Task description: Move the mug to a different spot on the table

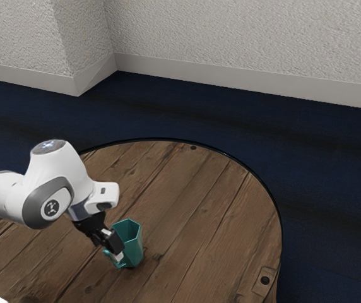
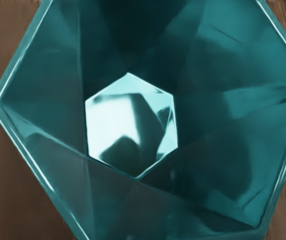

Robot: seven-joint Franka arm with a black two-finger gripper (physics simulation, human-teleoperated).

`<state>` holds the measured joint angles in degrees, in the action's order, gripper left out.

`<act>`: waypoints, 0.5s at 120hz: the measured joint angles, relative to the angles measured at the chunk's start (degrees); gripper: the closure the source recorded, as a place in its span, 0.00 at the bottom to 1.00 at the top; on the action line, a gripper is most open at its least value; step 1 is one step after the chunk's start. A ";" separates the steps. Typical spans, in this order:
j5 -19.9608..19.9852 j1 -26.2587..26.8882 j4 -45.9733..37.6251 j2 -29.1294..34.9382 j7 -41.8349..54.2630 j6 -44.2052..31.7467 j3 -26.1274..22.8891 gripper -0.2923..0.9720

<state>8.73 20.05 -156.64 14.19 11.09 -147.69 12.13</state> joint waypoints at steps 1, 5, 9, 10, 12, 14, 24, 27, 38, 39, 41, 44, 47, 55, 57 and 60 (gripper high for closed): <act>0.02 0.04 0.01 -0.12 0.06 -0.20 0.00 0.23; 0.08 0.16 0.05 -0.53 0.32 -0.94 0.00 0.23; 0.14 0.24 0.08 -1.01 0.59 -1.60 0.00 0.23; 0.15 0.26 0.09 -1.15 0.66 -1.75 0.00 0.23; 0.16 0.30 0.14 -1.47 0.78 -2.05 0.00 0.23; 0.17 0.33 0.17 -1.75 0.92 -2.34 0.00 0.23; 0.24 0.40 0.25 -2.95 1.57 -3.68 0.00 0.23; 0.32 0.41 0.29 -3.26 1.74 -4.00 0.00 0.23; 0.59 0.48 0.34 -4.27 2.34 -4.98 0.00 0.23; 0.62 0.52 0.34 -4.37 2.39 -5.05 0.00 0.23; 0.68 0.60 0.35 -4.56 2.49 -5.20 0.00 0.23; 0.76 0.77 0.35 -4.80 2.63 -5.41 0.00 0.23; 0.82 0.95 0.35 -5.00 2.76 -5.60 0.00 0.23; 0.99 1.41 0.35 -5.27 3.10 -6.05 0.00 0.23; 1.04 1.48 0.35 -5.36 3.17 -6.14 0.00 0.23; 1.12 1.55 0.35 -5.51 3.29 -6.27 0.00 0.23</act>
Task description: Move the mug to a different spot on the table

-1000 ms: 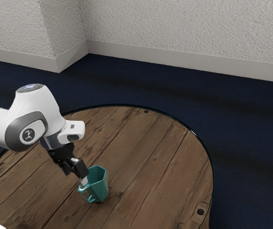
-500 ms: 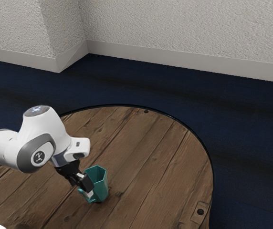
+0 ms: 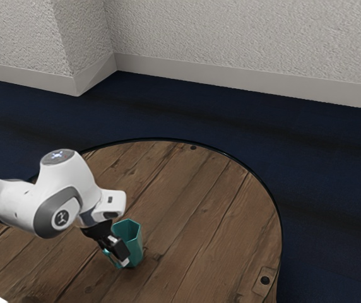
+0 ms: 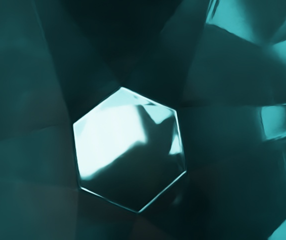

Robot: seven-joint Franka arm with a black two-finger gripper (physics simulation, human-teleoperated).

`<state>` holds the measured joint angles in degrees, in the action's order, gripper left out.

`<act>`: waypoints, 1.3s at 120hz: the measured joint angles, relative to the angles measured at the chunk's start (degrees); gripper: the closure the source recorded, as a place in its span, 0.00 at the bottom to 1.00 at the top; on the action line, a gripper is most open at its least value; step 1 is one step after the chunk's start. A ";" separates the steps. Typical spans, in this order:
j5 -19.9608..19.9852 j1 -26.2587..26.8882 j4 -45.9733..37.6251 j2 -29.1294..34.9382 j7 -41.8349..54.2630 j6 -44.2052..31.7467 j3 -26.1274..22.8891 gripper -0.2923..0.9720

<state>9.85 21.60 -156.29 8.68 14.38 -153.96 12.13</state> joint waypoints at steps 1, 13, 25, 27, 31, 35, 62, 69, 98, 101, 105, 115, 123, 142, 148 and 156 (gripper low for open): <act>0.02 0.02 0.00 -0.07 0.04 -0.04 0.00 0.23; 0.24 0.09 0.18 -1.16 0.44 -0.54 0.00 0.23; 0.39 0.04 0.40 -1.96 0.78 -1.01 -0.06 0.23; 0.43 0.03 0.47 -2.06 0.83 -1.08 -0.07 0.23; 0.54 0.06 0.62 -2.19 0.92 -1.21 -0.09 0.24; 0.68 0.12 0.72 -2.26 1.00 -1.36 -0.10 0.26; 0.80 0.41 0.64 -1.63 1.22 -1.93 -0.02 0.35; 0.92 0.40 0.62 -1.59 1.31 -2.00 -0.03 0.36; 1.65 0.35 -0.42 0.01 1.69 -1.79 -0.01 0.50; 1.68 0.34 -0.43 0.05 1.73 -1.76 -0.01 0.51; 1.73 0.30 -0.44 0.17 1.76 -1.67 -0.01 0.52; 1.97 0.10 -0.51 0.62 1.85 -1.22 -0.01 0.54; 2.08 0.03 -0.59 0.94 1.91 -0.90 -0.01 0.56; 2.20 -0.22 -0.92 1.47 1.95 -0.17 0.05 0.61; 2.22 -0.26 -0.95 1.64 1.93 0.05 0.06 0.63; 2.15 -0.28 -0.90 1.79 1.84 0.24 0.05 0.65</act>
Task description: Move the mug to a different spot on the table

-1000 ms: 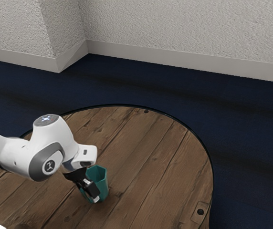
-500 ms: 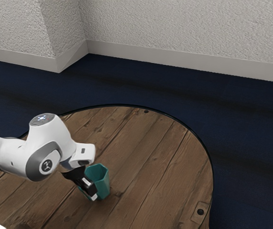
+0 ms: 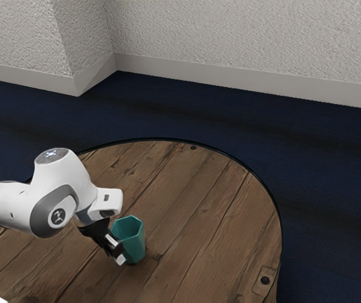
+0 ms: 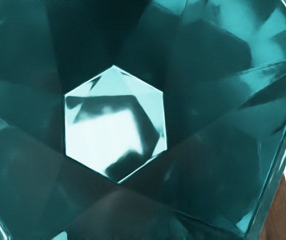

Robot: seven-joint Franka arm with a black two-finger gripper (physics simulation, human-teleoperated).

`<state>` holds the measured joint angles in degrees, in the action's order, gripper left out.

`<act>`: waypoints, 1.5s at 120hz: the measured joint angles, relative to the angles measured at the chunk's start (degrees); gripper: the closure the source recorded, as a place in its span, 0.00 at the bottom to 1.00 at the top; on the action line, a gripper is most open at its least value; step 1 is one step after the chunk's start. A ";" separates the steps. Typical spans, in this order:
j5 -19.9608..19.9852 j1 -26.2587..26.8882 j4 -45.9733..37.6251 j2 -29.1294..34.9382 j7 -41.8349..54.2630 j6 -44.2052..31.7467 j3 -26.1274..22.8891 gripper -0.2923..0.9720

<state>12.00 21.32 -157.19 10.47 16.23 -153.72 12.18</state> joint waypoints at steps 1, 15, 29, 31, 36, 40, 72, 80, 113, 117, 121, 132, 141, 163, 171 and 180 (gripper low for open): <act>-0.01 0.00 0.00 0.01 -0.01 0.02 0.00 0.65; -0.12 -0.01 0.02 0.06 -0.21 0.15 -0.01 0.67; -0.32 0.11 0.03 0.17 -0.34 0.08 -0.01 0.72; -0.36 0.18 0.03 0.34 -0.35 0.06 -0.01 0.72; -0.45 0.32 -0.01 1.00 -0.34 0.04 0.00 0.72; -0.65 0.42 -0.06 1.68 -0.28 0.02 0.01 0.73; -2.35 -0.90 -3.60 6.11 -0.06 -3.68 0.10 0.77; -2.62 -1.41 -4.73 6.17 0.08 -6.39 0.11 0.76; -8.38 -3.69 -5.43 4.71 1.03 -18.23 3.73 0.76; -9.43 -3.81 -5.25 4.36 1.15 -19.44 4.28 0.76; -10.57 -3.91 -5.08 3.88 1.27 -20.62 5.16 0.77; -13.41 -4.07 -4.43 2.71 1.59 -23.17 7.40 0.77; -15.21 -4.24 -3.26 1.29 1.86 -24.57 8.25 0.79; -18.37 -4.62 -2.23 -1.81 2.58 -29.03 8.49 0.82; -18.89 -5.07 -2.20 -3.27 2.86 -30.49 8.48 0.83; -19.23 -5.67 -2.25 -4.94 3.17 -31.88 8.45 0.84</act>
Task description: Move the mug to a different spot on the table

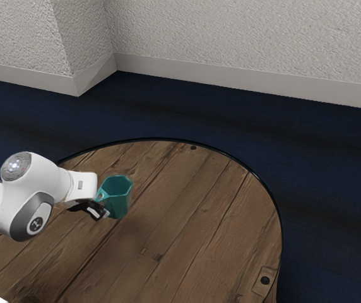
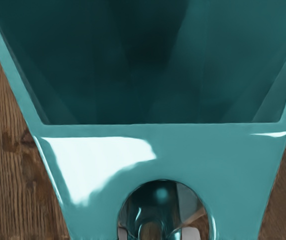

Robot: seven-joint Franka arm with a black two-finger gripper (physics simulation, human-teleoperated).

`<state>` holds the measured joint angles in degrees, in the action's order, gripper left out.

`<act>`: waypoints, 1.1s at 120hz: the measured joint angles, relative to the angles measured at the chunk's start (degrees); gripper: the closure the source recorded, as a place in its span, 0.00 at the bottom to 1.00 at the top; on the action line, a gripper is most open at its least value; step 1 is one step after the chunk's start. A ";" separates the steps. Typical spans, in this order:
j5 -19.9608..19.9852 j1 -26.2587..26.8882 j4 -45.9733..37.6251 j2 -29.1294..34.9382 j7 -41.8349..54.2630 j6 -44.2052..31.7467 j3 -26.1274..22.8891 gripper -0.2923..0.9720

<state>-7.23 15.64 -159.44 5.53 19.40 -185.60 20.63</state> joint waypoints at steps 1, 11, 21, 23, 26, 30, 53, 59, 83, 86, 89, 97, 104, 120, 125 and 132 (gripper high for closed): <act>-0.04 -0.09 0.00 -0.20 0.04 -0.13 -0.02 0.84; -0.33 -0.85 0.06 -1.63 0.37 -1.30 -0.13 0.84; -0.59 -1.31 0.14 -2.61 0.69 -2.27 -0.27 0.84; -0.66 -1.36 0.17 -2.84 0.75 -2.42 -0.32 0.84; -0.75 -1.39 0.20 -3.10 0.83 -2.64 -0.37 0.85; -0.80 -1.37 0.26 -3.32 0.95 -2.90 -0.45 0.85; -0.88 -0.68 0.25 -4.31 1.58 -3.97 -0.88 0.85; -0.87 -0.55 0.24 -4.83 1.71 -4.12 -1.04 0.85; -0.86 2.12 0.23 -6.69 2.18 -4.51 0.71 0.85; -0.89 2.02 0.22 -6.81 2.22 -4.52 0.60 0.85; -0.92 1.94 0.22 -6.96 2.25 -4.53 0.55 0.85; -0.91 1.38 0.23 -7.35 2.33 -4.56 0.41 0.85; -0.90 0.68 0.24 -7.53 2.39 -4.58 0.36 0.84; -1.35 -1.14 0.44 -7.63 2.00 -4.15 -0.44 0.62; -1.46 -1.18 0.54 -7.65 1.84 -4.02 -0.56 0.55; -1.56 -0.98 0.64 -7.66 1.63 -3.88 -0.69 0.47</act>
<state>-8.79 14.66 -158.80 -2.12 21.03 -189.48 19.94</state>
